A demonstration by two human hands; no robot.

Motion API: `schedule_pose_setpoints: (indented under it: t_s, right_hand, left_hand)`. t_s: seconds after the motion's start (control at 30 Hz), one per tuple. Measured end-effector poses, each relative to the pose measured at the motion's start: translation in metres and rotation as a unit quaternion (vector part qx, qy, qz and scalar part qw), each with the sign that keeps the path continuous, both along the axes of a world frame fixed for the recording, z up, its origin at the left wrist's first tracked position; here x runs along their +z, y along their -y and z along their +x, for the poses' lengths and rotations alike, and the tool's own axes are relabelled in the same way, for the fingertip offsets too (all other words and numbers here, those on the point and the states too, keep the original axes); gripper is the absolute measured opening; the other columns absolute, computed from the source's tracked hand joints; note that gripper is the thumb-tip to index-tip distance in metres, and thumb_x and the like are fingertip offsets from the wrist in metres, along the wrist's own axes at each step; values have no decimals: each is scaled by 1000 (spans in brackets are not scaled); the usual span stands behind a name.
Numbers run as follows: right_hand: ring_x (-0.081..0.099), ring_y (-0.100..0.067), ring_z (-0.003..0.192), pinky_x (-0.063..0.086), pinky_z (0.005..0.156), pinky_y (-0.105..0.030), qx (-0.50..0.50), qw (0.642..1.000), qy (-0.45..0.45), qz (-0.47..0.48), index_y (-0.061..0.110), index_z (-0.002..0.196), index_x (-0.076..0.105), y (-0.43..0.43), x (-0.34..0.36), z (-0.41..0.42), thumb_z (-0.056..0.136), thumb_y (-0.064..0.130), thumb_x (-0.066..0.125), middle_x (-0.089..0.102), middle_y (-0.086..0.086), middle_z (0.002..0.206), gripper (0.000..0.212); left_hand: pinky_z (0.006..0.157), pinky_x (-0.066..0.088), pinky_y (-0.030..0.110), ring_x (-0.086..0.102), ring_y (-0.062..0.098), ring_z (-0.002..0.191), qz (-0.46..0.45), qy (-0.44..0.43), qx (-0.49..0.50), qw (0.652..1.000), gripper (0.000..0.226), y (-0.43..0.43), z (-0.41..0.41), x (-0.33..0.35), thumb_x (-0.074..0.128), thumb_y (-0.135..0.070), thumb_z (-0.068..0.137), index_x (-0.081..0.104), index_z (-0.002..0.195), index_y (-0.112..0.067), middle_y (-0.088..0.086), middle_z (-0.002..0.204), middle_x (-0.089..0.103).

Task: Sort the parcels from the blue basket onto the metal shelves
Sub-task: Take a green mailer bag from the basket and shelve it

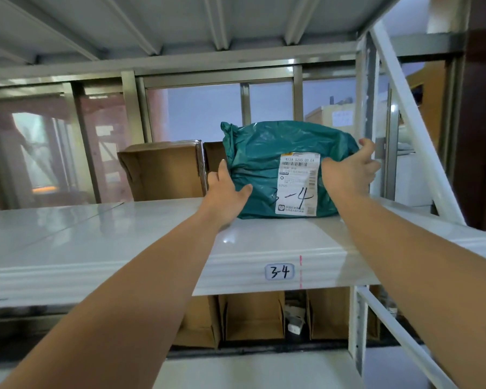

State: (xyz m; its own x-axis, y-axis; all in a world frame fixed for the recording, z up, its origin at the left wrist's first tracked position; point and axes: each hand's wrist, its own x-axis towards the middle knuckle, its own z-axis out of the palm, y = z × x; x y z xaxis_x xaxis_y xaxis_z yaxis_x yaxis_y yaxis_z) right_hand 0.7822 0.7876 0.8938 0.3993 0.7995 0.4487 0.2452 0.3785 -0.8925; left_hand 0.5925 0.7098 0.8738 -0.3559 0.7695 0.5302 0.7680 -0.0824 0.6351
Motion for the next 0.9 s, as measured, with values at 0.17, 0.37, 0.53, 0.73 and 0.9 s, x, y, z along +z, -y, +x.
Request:
schedule_pose_setpoints:
  t_s: [0.17, 0.37, 0.53, 0.73, 0.9]
  right_hand:
    - [32, -29, 128, 30, 102, -43, -58, 994, 49, 81, 24, 140, 29, 4, -1, -3, 82, 15, 57, 34, -12, 137, 65]
    - [50, -25, 104, 40, 89, -34, -18, 912, 293, 287, 12, 116, 53, 24, -2, -9, 84, 6, 52, 53, -10, 113, 32]
    - [54, -28, 85, 45, 68, -37, 111, 826, 471, 287, 14, 109, 54, 57, 10, -56, 88, 12, 46, 56, -8, 104, 23]
    - [56, -31, 83, 41, 65, -33, 207, 750, 587, 223, 18, 86, 52, 122, 31, -140, 86, 12, 50, 61, -14, 92, 6]
    - [51, -26, 75, 43, 63, -32, 253, 676, 640, 264, 17, 86, 52, 202, 20, -215, 90, 12, 43, 55, -7, 85, 11]
  left_hand:
    - [80, 41, 27, 53, 19, 86, 46, 22, 43, 998, 68, 9, -2, 4, 51, -34, 96, 13, 150, -17, 9, 144, 16]
    - [78, 46, 27, 54, 20, 85, 132, -62, 90, 985, 40, 23, 2, 9, 54, -19, 91, 42, 129, -14, 8, 130, 30]
    - [88, 45, 36, 51, 25, 98, 79, -147, 21, 986, 46, 42, 7, 17, 52, -19, 91, 38, 134, -18, 10, 126, 36]
    - [85, 46, 36, 57, 35, 103, -28, -249, 53, 967, 31, 107, -58, 33, 44, -14, 90, 48, 120, -4, 18, 114, 57]
    - [87, 42, 36, 57, 35, 107, -147, -318, 148, 925, 30, 199, -125, 31, 34, -15, 98, 55, 114, 0, 19, 119, 60]
